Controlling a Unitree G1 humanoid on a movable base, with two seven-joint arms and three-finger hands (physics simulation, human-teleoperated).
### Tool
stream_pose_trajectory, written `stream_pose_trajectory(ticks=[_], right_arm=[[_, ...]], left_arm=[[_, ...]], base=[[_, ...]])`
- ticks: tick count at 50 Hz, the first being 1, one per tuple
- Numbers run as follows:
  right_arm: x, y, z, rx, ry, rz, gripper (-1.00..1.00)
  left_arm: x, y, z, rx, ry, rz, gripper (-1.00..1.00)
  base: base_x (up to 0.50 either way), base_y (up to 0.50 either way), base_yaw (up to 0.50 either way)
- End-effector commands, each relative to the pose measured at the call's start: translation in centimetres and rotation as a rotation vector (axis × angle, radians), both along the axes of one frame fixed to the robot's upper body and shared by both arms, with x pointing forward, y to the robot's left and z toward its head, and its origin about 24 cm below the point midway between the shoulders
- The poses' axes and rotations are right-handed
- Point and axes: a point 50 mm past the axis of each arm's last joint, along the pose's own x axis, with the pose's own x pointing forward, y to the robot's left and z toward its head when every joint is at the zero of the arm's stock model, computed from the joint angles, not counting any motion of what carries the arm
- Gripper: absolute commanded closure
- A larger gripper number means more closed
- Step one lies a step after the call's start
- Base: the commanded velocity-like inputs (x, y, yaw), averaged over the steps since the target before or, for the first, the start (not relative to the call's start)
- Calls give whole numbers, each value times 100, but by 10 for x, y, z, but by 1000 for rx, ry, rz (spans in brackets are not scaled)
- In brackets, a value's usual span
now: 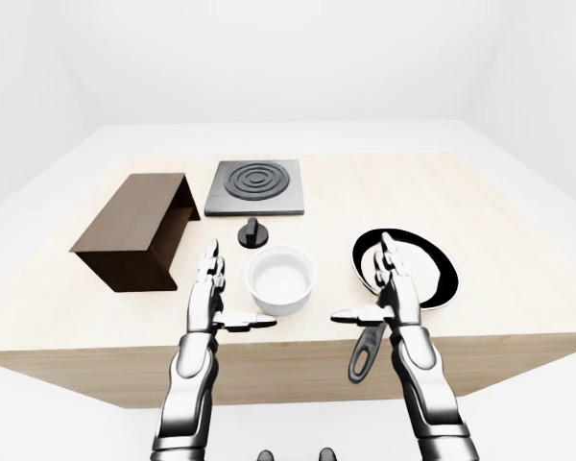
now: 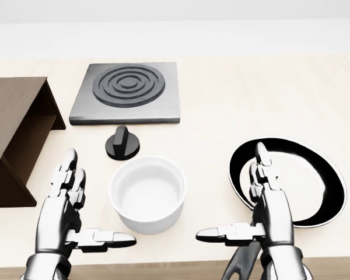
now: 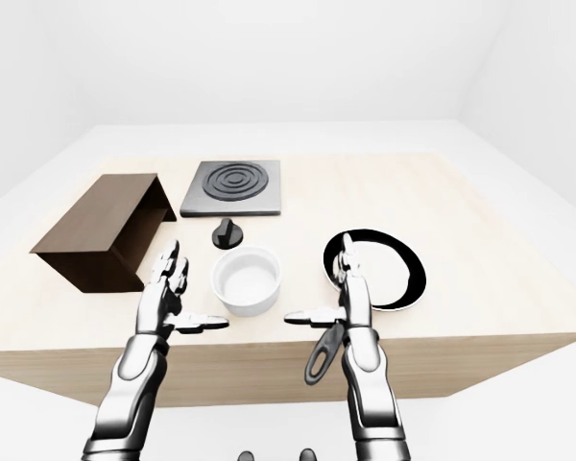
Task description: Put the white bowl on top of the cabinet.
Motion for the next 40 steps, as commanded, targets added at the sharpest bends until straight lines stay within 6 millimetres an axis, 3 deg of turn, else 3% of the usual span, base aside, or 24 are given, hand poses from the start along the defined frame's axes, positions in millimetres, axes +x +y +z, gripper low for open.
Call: stream_pose_trajectory(ticks=[1,15,40], right_arm=[[1,-16,6,-94,-59,-97,-100],[-2,-18,12,-87,-85,-116,-100],[-2,-19,13,-91,-90,-126,-100]], left_arm=[[-1,11,6,-14,-11,-18,-100],[-2,11,7,5,-20,-21,-100],[-2,8,5,11,-16,-29,-100]], base=[[0,0,0],[0,0,0],[0,31,0]])
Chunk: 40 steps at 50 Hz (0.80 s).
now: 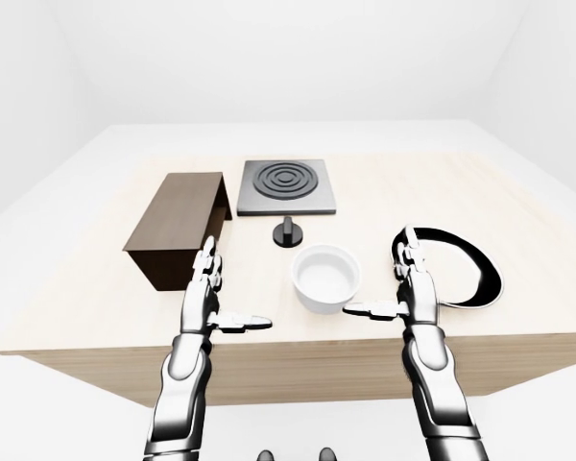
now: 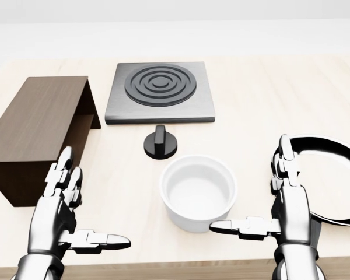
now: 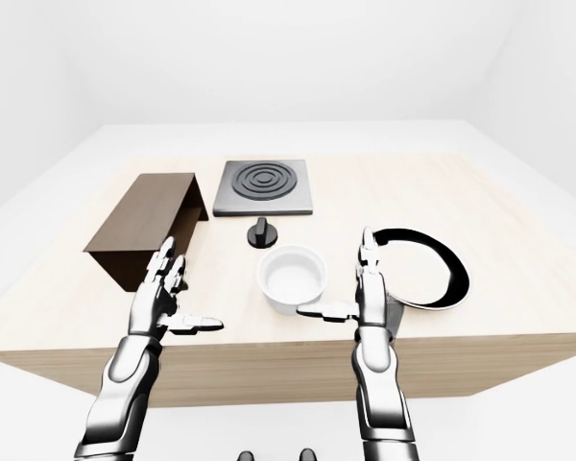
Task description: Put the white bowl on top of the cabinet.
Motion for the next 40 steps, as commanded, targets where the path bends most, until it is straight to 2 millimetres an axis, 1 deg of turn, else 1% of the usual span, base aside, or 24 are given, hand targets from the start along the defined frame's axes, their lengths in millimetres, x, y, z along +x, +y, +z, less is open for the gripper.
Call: stream_pose_trajectory(ticks=[1,10,11,13,15,16,17,18,19,24,29,36,40], right_arm=[[2,1,-1,-6,6,-2,-100],[0,3,-3,0,18,20,-100],[2,3,-5,-6,39,36,-100],[3,0,-5,-7,44,29,-100],[3,-4,-1,-5,40,15,-100],[3,-5,-1,-5,40,15,-100],[4,-7,0,-2,47,10,-100],[-9,-17,12,-61,33,2,-100],[-10,-17,12,-66,32,1,-100],[-11,-18,12,-66,32,2,-100],[-12,-19,14,-66,29,1,-100],[-13,-22,17,-63,25,-2,-100],[-14,-25,20,-64,24,-8,-100]], left_arm=[[1,-1,-2,5,4,-3,-100],[2,-2,-4,13,13,-8,-100],[6,-12,-10,155,28,-2,-100],[8,-13,-8,190,15,17,-100],[5,-18,-3,236,-8,24,-100],[5,-18,-3,237,-8,25,-100],[2,-22,1,235,-15,10,-100],[-18,-86,44,392,-220,-69,-100],[-20,-91,47,398,-238,-79,-100],[-20,-94,43,405,-230,-88,-100],[-24,-100,50,411,-269,-100,-100],[-25,-103,54,418,-288,-111,-100],[-26,-109,57,438,-312,-127,-100]], base=[[0,34,0],[0,2,0],[0,0,0],[0,0,0],[0,0,0],[0,0,0],[0,0,0],[0,0,0],[0,0,0],[0,0,0],[0,0,0],[0,0,0],[0,0,0]])
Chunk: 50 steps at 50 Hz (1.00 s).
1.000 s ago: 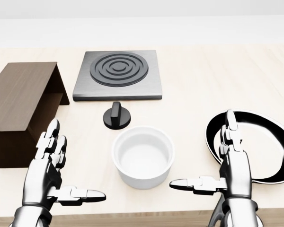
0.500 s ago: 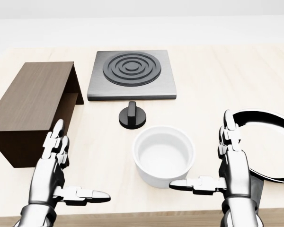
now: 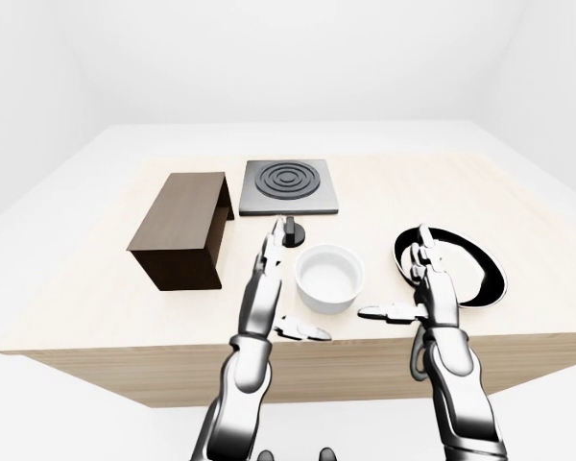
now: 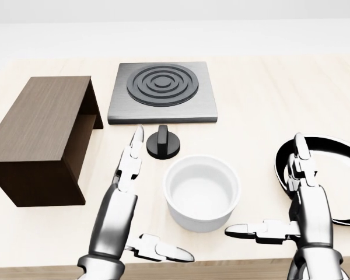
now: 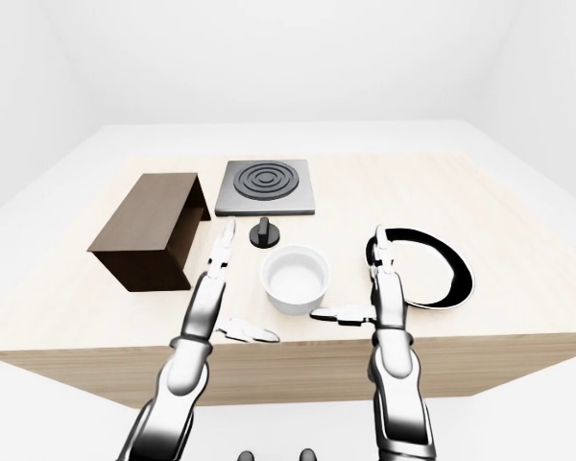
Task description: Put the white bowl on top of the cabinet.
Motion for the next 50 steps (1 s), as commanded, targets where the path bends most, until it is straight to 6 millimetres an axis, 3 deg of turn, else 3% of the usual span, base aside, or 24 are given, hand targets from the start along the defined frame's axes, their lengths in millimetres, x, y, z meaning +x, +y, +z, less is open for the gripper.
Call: stream_pose_trajectory(ticks=[1,13,25,50], right_arm=[[-4,-7,6,-7,-4,-9,-100],[-6,-11,12,-9,-23,-14,-100],[-8,-16,18,-5,-47,-23,-100],[-9,-20,20,-3,-59,-42,-100]], left_arm=[[-7,-17,14,45,-82,-38,-100],[-12,-35,31,148,-182,-86,-100],[-9,-50,29,319,-224,-79,-100],[-2,-62,3,573,-207,-46,-100]], base=[[0,0,0],[0,0,0],[0,0,0],[0,0,0]])
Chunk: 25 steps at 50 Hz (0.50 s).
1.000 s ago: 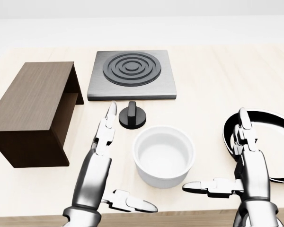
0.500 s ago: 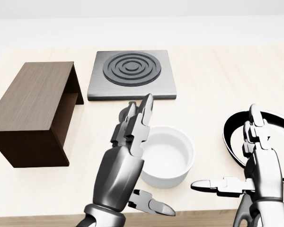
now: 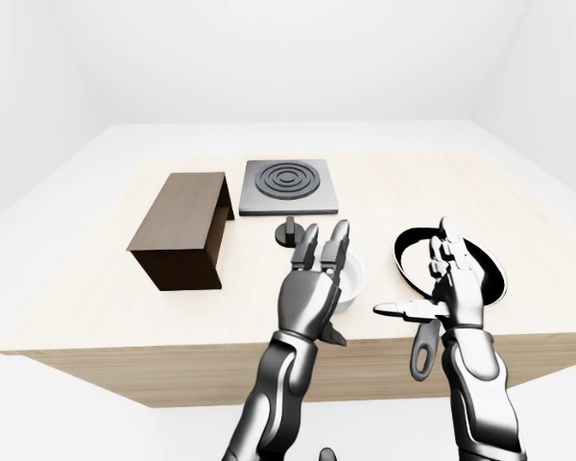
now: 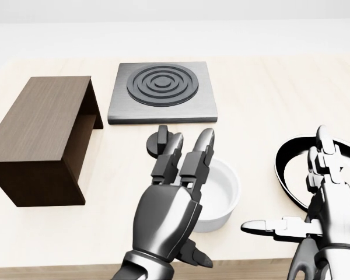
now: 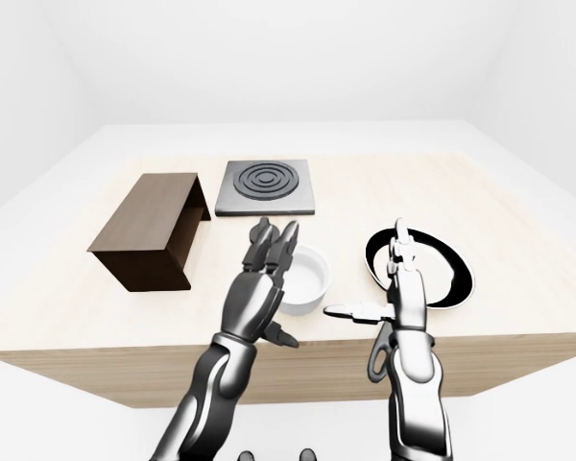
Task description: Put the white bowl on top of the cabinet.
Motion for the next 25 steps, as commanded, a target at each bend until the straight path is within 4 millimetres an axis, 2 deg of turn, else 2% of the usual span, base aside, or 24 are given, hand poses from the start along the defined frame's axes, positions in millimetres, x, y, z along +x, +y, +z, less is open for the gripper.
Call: stream_pose_trajectory(ticks=[1,25], right_arm=[[0,-1,0,0,-2,-10,-100],[-4,-4,7,0,-29,-17,-100]], left_arm=[[5,-5,-16,120,1,28,-100],[12,-16,-29,230,11,37,-100]], base=[[0,0,0],[0,0,0]])
